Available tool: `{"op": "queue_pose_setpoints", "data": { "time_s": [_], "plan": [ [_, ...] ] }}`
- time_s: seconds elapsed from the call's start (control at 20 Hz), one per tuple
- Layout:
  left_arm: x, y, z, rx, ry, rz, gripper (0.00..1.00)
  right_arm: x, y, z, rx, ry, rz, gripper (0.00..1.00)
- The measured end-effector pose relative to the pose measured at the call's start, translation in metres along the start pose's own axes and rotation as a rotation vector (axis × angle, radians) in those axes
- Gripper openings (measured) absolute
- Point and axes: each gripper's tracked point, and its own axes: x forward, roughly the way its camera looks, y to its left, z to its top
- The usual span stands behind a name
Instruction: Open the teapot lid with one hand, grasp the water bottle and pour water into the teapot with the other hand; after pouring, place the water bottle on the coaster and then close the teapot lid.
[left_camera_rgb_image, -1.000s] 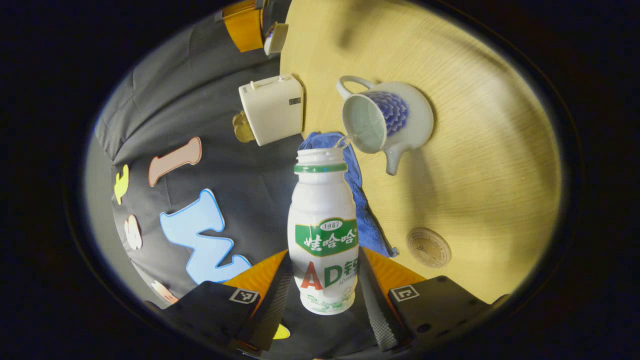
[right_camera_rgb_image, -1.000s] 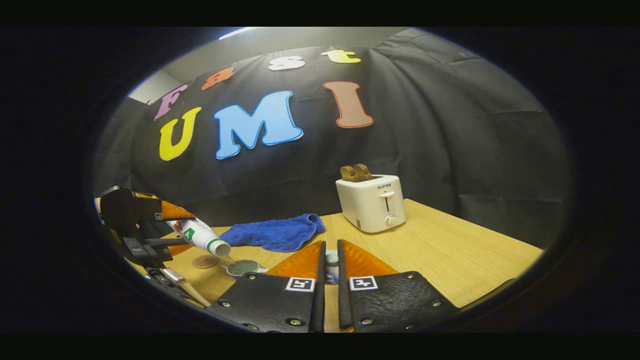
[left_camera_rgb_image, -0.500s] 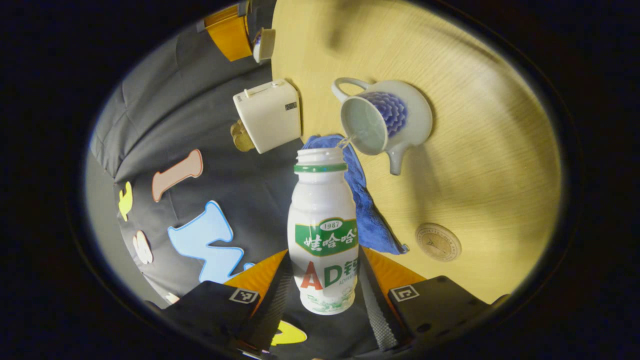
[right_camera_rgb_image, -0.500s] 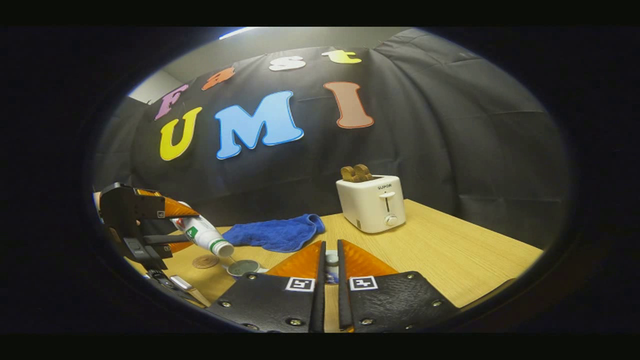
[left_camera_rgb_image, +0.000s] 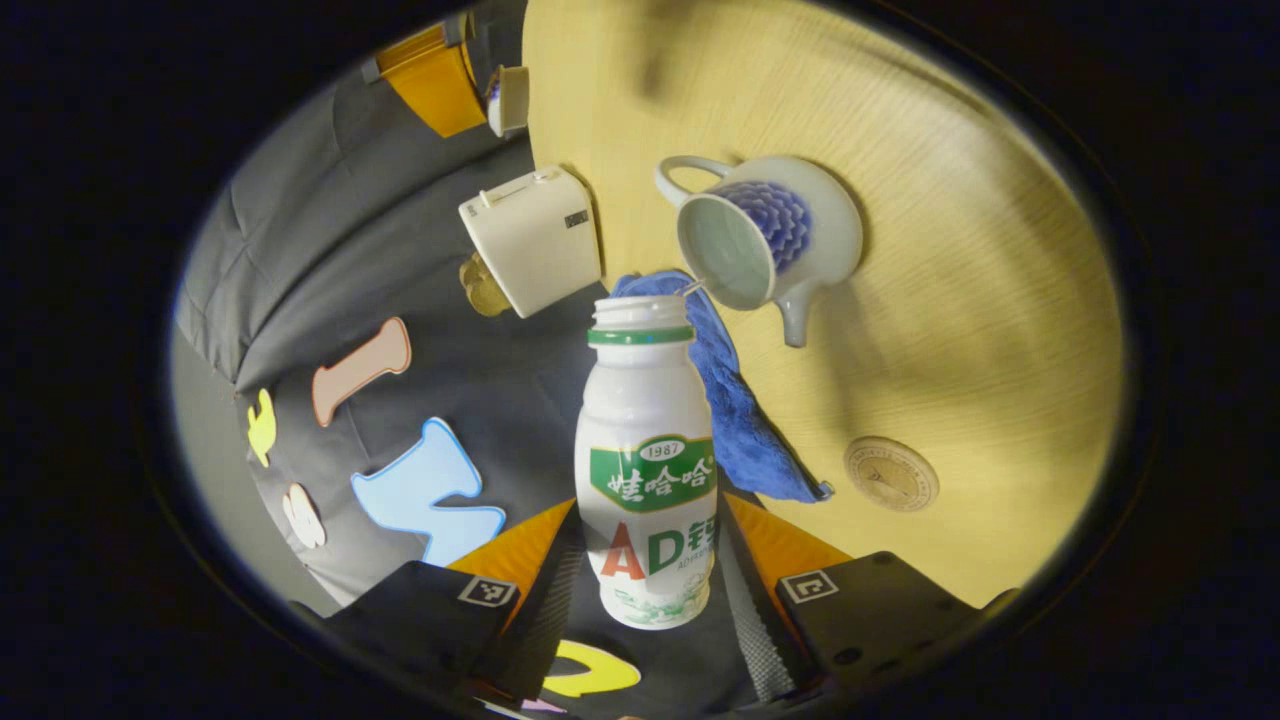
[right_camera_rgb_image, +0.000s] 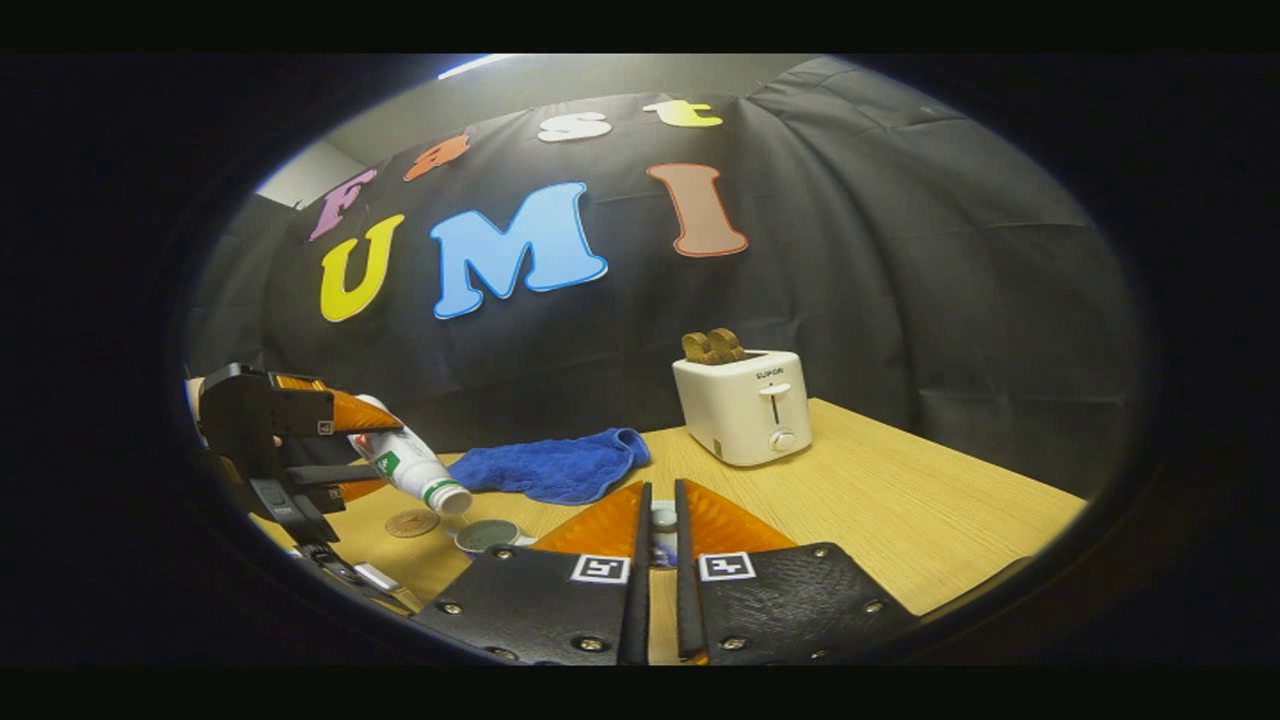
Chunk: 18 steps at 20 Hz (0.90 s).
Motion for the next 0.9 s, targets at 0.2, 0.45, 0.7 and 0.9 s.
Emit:
{"op": "queue_pose_setpoints", "data": {
  "time_s": [0.2, 0.45, 0.7, 0.9],
  "plan": [
    [0.000, 0.004, 0.000, 0.027, -0.002, 0.007, 0.81, 0.001, 0.000, -0.002, -0.002, 0.002, 0.000, 0.11],
    [-0.001, 0.008, 0.001, 0.056, -0.003, 0.022, 0.81, 0.002, 0.000, -0.003, -0.004, 0.007, -0.001, 0.11],
    [-0.001, 0.010, 0.005, 0.081, -0.014, 0.030, 0.87, 0.003, 0.000, -0.003, -0.006, 0.009, -0.001, 0.11],
    [-0.002, 0.014, 0.011, 0.102, -0.024, 0.041, 0.87, 0.002, 0.001, -0.003, -0.006, 0.009, 0.002, 0.11]
  ]
}}
